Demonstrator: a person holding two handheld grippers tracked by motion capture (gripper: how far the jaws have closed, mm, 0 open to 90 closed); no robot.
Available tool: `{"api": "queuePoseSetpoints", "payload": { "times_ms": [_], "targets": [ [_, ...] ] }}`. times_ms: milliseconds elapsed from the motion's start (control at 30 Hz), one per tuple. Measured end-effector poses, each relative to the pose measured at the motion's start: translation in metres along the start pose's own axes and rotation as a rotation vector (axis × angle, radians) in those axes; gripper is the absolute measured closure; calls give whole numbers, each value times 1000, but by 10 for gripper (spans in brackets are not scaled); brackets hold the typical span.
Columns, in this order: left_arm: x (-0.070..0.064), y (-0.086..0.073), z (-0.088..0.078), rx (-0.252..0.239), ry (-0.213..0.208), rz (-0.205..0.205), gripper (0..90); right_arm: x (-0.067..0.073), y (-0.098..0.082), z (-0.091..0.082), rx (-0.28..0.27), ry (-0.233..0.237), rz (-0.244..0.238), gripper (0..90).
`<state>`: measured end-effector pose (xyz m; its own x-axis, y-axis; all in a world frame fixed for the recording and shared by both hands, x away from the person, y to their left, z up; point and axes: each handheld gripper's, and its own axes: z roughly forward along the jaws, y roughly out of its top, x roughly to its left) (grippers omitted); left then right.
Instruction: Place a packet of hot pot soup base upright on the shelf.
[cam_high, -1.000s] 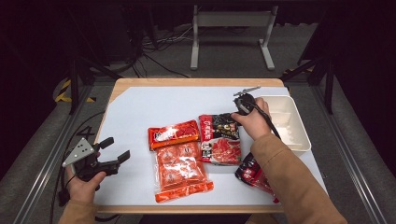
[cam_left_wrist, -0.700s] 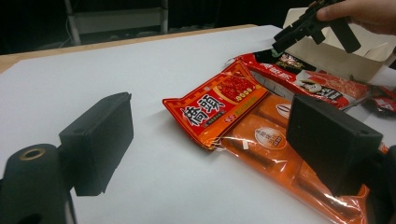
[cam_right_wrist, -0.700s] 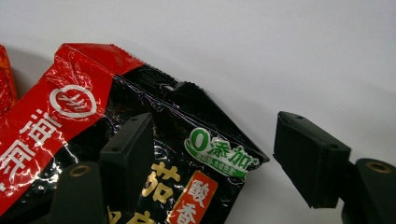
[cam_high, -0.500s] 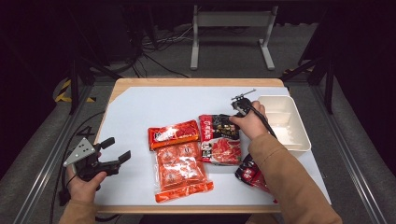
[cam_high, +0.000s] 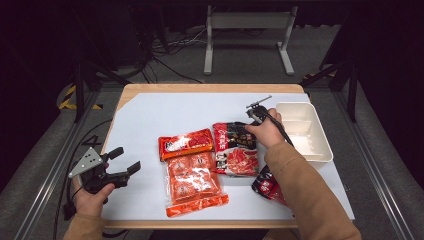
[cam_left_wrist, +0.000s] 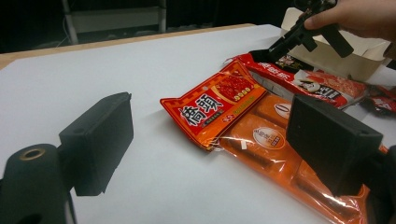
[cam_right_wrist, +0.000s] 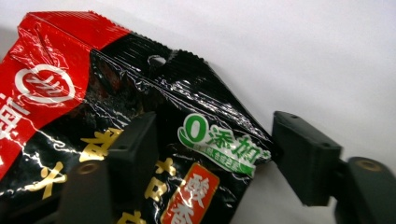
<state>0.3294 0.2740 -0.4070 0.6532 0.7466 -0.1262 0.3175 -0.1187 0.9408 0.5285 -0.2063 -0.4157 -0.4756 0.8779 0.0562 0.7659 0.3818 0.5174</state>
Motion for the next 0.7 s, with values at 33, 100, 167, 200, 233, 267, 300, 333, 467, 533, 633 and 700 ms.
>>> {"api": "queuePoseSetpoints", "payload": {
  "times_ms": [33, 100, 167, 200, 233, 267, 300, 333, 467, 533, 633, 700],
  "targets": [
    [0, 0, 0, -1, 0, 0, 155, -1, 0, -2, 7, 2, -4, 466],
    [0, 0, 1, -2, -2, -2, 155, -1, 1, -3, 16, -2, -15, 531],
    [-1, 0, 1, -1, -3, -1, 155, -1, 2, -5, 32, -11, -30, 576],
    [-1, 0, 1, -3, -4, -2, 155, -1, 2, -5, 35, -13, -28, 601],
    [-1, 1, 1, -3, -4, -1, 155, 0, 2, -5, 48, -1, -14, 653],
    [-1, 1, 1, -3, -3, -1, 155, 0, 2, -4, 50, 5, -12, 663],
    [-1, 1, 2, -2, -4, -1, 155, 0, 2, -3, 48, 4, -19, 670],
    [-1, 1, 2, -2, -4, -1, 155, 0, 2, -3, 48, 4, -19, 670],
    [0, 1, 2, -2, -6, -1, 155, 1, 3, -3, 59, -6, -22, 704],
    [0, 1, 2, -3, -6, 0, 155, 0, 4, -5, 63, -11, -27, 777],
    [0, 1, 3, -3, -6, 1, 155, 0, 5, -8, 62, 4, -13, 836],
    [0, 0, 3, 0, -8, -3, 155, 1, 5, -9, 53, 0, -28, 852]
  ]
}}
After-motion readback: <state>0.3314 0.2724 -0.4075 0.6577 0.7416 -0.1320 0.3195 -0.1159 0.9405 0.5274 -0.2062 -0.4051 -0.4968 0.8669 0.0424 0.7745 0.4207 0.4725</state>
